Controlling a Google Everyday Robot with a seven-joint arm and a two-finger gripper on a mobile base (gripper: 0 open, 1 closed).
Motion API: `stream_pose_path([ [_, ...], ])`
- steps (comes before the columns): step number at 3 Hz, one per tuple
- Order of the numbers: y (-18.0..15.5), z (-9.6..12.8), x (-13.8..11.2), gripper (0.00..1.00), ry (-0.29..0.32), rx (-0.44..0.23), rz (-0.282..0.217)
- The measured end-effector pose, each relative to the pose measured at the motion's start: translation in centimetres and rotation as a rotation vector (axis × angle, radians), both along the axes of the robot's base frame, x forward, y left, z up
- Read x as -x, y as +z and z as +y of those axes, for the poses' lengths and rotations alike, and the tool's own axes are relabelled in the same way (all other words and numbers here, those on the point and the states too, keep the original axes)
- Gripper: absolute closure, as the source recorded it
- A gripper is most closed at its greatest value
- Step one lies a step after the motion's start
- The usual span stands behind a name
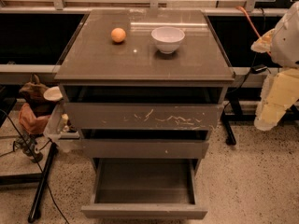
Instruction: Close bottom drawer
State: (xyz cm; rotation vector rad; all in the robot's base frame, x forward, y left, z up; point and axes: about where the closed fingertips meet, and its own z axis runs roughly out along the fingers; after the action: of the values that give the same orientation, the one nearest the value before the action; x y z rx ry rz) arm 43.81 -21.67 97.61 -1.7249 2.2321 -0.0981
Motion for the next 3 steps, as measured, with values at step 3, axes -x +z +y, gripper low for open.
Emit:
stream_pose_path([
  [3, -3.5, 0.5, 0.6, 0.0, 0.006, -0.06, 0.03],
])
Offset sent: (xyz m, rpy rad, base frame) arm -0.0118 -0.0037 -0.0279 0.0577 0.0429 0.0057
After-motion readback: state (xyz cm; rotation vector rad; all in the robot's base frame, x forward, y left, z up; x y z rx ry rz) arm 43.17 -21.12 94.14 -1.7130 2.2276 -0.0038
